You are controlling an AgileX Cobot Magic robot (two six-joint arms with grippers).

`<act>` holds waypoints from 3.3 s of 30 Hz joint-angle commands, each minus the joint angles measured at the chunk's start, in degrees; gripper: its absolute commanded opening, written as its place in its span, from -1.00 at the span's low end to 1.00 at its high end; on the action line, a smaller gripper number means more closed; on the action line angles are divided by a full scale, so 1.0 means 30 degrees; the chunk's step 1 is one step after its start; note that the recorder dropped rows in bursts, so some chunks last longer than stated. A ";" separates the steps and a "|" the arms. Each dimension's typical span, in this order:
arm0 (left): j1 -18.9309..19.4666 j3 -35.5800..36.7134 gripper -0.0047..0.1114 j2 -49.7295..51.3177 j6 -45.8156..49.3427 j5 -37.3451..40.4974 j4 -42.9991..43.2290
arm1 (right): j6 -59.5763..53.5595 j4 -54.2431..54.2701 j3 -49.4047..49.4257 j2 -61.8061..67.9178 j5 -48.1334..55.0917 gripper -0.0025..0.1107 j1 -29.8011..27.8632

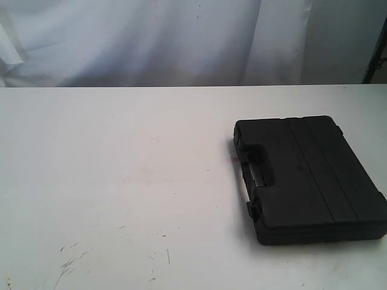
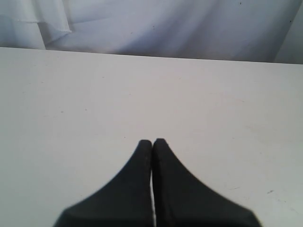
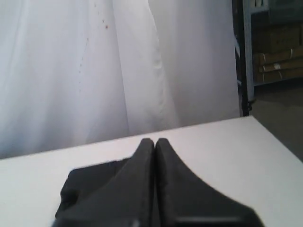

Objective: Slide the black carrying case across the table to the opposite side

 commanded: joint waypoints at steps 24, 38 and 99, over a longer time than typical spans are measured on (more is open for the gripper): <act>0.0044 0.0096 -0.92 -0.0093 -0.0077 -0.0278 0.0000 | 0.0648 0.1670 -1.1988 0.8011 0.5730 -0.96 0.0022; 0.0044 0.0096 -0.92 -0.0093 -0.0077 -0.0278 0.0000 | -0.7641 0.7357 -1.4930 1.5984 1.6269 -0.96 0.0022; 0.0044 0.0096 -0.92 -0.0093 -0.0077 -0.0278 0.0000 | 0.8137 -0.4759 -3.0530 4.0676 1.8141 -0.23 1.0148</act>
